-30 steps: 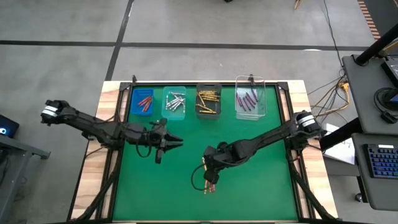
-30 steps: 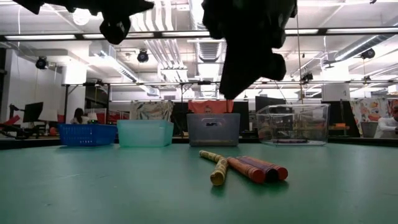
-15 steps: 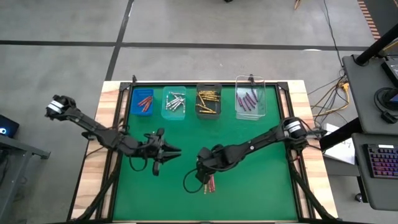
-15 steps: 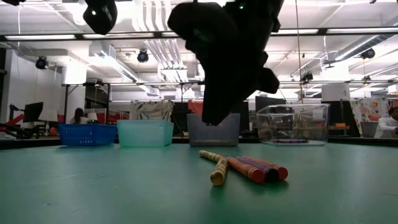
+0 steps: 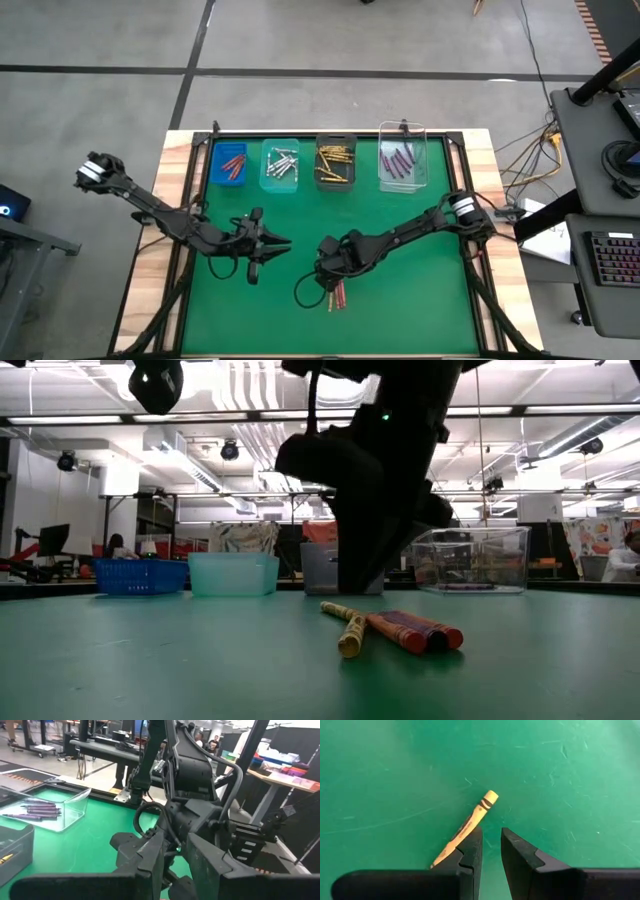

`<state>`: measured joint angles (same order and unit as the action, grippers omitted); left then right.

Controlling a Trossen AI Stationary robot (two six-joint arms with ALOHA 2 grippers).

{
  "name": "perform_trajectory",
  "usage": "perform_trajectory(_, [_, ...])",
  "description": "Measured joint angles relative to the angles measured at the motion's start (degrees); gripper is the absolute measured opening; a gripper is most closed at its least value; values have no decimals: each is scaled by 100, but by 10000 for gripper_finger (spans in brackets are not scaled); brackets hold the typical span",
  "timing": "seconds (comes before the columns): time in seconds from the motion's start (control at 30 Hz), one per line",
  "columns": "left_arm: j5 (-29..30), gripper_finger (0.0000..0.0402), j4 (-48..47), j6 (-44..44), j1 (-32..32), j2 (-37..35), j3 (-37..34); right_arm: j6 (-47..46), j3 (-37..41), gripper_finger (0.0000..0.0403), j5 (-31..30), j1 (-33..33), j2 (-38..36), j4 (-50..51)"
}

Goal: Sort crayons
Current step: Put the yellow crayon into the black bin

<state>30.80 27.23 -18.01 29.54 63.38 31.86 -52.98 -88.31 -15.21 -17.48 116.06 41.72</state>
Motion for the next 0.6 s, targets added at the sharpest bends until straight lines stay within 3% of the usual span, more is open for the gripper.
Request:
perform_trajectory(0.17, [29,68,41,-58,0,118,0,1,-3,68,86,1,130,-3])
perform_trajectory(0.6, [29,68,295,-66,0,390,0,-105,-16,132,97,-1,328,-45])
